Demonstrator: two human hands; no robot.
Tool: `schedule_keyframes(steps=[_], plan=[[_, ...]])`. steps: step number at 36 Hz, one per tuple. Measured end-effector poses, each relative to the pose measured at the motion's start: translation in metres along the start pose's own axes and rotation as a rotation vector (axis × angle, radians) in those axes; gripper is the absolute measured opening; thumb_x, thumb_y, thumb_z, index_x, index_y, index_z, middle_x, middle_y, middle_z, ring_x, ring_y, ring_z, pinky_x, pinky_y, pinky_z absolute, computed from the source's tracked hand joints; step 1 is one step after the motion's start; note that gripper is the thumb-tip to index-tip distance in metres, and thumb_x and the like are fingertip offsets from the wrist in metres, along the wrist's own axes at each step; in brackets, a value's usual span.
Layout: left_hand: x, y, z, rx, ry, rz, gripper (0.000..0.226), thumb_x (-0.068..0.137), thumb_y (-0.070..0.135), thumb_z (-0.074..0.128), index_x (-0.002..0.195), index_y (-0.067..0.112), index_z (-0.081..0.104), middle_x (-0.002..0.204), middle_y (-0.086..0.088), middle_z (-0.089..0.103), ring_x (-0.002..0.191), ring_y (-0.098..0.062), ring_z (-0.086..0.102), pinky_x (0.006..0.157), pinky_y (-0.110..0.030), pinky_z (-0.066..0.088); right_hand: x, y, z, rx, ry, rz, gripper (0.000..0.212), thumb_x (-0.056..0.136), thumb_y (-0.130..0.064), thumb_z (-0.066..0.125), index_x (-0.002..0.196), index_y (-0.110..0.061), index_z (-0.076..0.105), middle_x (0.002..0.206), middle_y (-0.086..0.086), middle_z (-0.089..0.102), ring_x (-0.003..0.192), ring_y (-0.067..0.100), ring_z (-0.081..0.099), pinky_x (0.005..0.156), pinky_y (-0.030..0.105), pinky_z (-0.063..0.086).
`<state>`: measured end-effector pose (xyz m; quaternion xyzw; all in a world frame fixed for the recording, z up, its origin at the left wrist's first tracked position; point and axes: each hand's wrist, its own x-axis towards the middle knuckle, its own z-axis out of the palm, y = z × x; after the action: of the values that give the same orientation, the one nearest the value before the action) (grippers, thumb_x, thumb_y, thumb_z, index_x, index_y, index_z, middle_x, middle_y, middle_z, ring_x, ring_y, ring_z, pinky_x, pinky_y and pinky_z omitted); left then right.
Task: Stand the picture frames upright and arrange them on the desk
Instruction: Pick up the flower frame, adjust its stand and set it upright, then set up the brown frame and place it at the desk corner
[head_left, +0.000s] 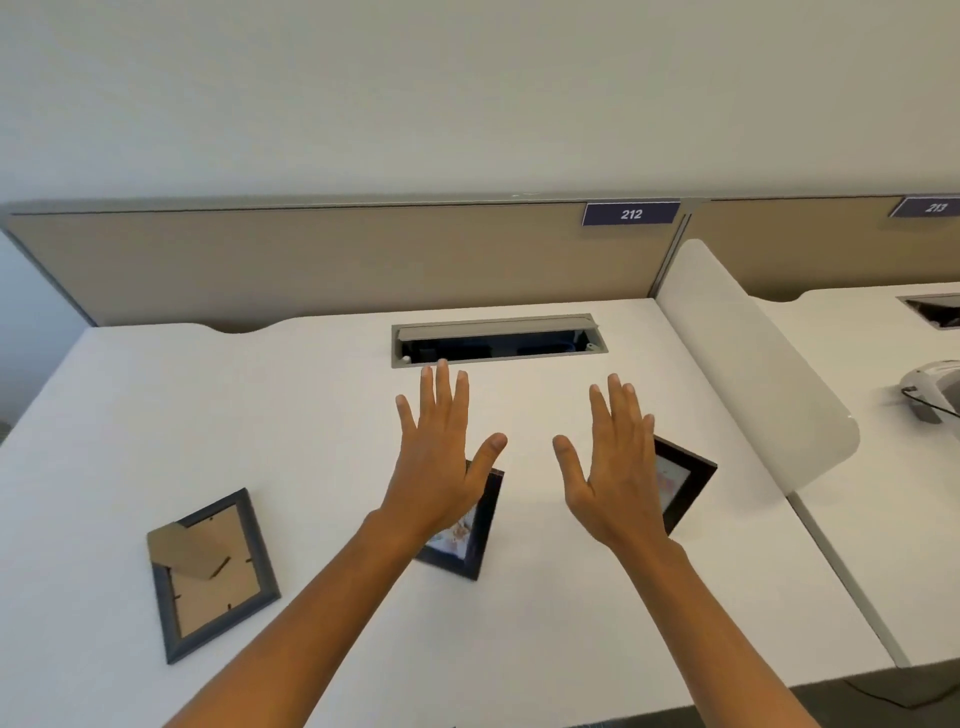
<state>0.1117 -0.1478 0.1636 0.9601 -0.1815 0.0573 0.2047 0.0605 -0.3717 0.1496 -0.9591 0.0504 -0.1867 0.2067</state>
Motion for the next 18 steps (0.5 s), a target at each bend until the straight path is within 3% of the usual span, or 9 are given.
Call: schedule_keyframes(steps=[4,10,13,18], plan=[[-0.021,-0.037,-0.012,-0.018,0.022,-0.073,0.088,0.100,0.071,0.021,0.166,0.022,-0.007,0.172,-0.002,-0.023,0.158,-0.024,-0.027,0.126,-0.055,-0.015,-0.001,-0.036,0.013,0.023,-0.030,-0.064,0.076,0.109,-0.054,0.040,0.172,-0.017,0.018,0.183,0.001,0.000,0.169,0.020,-0.008,0.136,0.056,0.002],[-0.059,-0.088,-0.027,0.015,0.028,-0.162,0.094,0.092,0.080,0.005,0.166,0.022,-0.008,0.173,-0.001,-0.023,0.158,-0.024,-0.025,0.128,-0.055,-0.012,-0.009,-0.090,0.037,0.079,-0.085,-0.160,0.077,0.109,-0.058,0.034,0.171,-0.017,0.019,0.183,0.003,0.002,0.169,0.022,-0.007,0.136,0.056,0.003],[-0.077,-0.112,-0.032,0.017,0.045,-0.216,0.091,0.094,0.078,0.007,0.166,0.025,-0.008,0.173,0.001,-0.023,0.159,-0.023,-0.024,0.128,-0.058,-0.008,-0.015,-0.118,0.053,0.116,-0.119,-0.186,0.078,0.107,-0.064,0.033,0.171,-0.021,0.021,0.183,0.000,0.003,0.169,0.022,-0.004,0.137,0.055,0.004],[-0.109,-0.152,-0.037,0.009,0.054,-0.287,0.091,0.095,0.078,0.011,0.166,0.025,-0.008,0.173,0.002,-0.022,0.159,-0.021,-0.023,0.128,-0.056,-0.008,-0.029,-0.160,0.075,0.177,-0.200,-0.281,0.074,0.109,-0.053,0.044,0.170,-0.016,0.025,0.183,0.000,0.003,0.169,0.020,-0.005,0.137,0.052,0.003]])
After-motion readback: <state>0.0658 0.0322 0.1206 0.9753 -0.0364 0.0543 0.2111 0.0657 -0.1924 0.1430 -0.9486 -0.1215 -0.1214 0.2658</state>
